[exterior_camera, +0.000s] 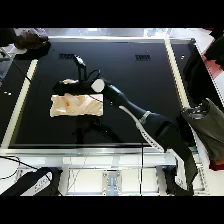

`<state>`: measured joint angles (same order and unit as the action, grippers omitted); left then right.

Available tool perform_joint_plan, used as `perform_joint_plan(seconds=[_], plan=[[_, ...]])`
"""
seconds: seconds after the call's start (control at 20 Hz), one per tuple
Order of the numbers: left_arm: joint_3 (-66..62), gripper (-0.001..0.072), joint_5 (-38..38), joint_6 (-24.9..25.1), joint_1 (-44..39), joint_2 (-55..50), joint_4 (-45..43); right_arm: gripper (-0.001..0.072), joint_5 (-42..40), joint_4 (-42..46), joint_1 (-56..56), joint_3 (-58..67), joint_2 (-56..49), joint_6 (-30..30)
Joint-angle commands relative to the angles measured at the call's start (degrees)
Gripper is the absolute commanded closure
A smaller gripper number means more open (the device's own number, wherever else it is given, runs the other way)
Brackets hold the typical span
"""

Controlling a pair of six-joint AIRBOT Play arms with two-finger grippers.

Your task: Fold the shirts.

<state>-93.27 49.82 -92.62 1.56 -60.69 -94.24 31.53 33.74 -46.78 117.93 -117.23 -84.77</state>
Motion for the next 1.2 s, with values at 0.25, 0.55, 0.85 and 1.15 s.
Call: perform_joint_plan(seconds=[0.25, 0.55, 0.85, 1.15], plan=[[1.95, 0.0686, -0.09, -0.15, 0.70, 0.92, -0.07, 0.0091, 8.85, 14.16, 4.72, 0.26, 6.88, 7.26], [3.21, 0.0518, -0.11, -0.13, 0.68, 0.68, -0.07, 0.0130, 27.58, 28.39, 20.96, -4.70, 7.96, -10.38], [3.21, 0.0219, 0.33, -0.11, 0.68, -0.50, -0.04, 0.0143, 36.39, 17.59, 27.43, -16.65, 4.79, -12.76], [3.21, 0.0218, 1.09, 0.13, 0.68, -2.01, -0.07, 0.0156, 36.63, -9.42, 27.17, -16.39, -5.29, -1.81]])
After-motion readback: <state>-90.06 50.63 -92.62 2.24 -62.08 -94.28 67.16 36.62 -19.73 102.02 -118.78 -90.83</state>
